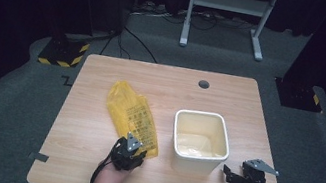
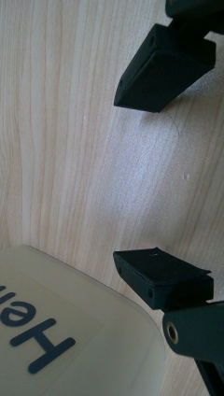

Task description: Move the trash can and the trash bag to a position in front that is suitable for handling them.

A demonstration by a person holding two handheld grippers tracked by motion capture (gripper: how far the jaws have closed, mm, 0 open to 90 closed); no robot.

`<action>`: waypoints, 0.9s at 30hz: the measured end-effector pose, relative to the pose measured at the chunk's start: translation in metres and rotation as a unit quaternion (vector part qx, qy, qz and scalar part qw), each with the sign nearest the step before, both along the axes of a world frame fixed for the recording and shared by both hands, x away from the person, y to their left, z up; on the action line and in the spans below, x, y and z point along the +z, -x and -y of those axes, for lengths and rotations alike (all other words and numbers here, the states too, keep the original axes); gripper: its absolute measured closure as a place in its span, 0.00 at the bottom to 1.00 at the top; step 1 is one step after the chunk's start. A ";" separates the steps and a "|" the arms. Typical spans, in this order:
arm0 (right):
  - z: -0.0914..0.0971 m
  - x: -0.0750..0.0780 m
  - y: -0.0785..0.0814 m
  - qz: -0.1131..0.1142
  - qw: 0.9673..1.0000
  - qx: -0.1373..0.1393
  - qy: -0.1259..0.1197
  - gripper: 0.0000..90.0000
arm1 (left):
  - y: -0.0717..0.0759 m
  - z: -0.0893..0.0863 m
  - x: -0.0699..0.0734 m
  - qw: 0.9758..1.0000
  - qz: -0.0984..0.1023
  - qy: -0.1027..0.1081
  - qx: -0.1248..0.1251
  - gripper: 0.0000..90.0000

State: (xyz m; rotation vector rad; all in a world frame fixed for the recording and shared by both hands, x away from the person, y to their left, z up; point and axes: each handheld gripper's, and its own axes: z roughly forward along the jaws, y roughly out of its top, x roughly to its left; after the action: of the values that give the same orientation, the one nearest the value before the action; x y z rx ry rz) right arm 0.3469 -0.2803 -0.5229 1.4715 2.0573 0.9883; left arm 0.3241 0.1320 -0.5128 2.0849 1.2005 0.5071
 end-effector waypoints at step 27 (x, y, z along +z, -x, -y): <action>0.000 0.000 0.000 0.000 1.000 -0.002 0.000 0.24 | -0.012 -0.020 -0.003 1.000 -0.010 0.009 0.016 0.63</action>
State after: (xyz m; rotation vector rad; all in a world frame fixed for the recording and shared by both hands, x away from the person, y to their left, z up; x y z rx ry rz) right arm 0.3472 -0.2800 -0.5230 1.4745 2.0546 0.9863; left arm 0.3358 0.1521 -0.5157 2.0621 1.2462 0.4896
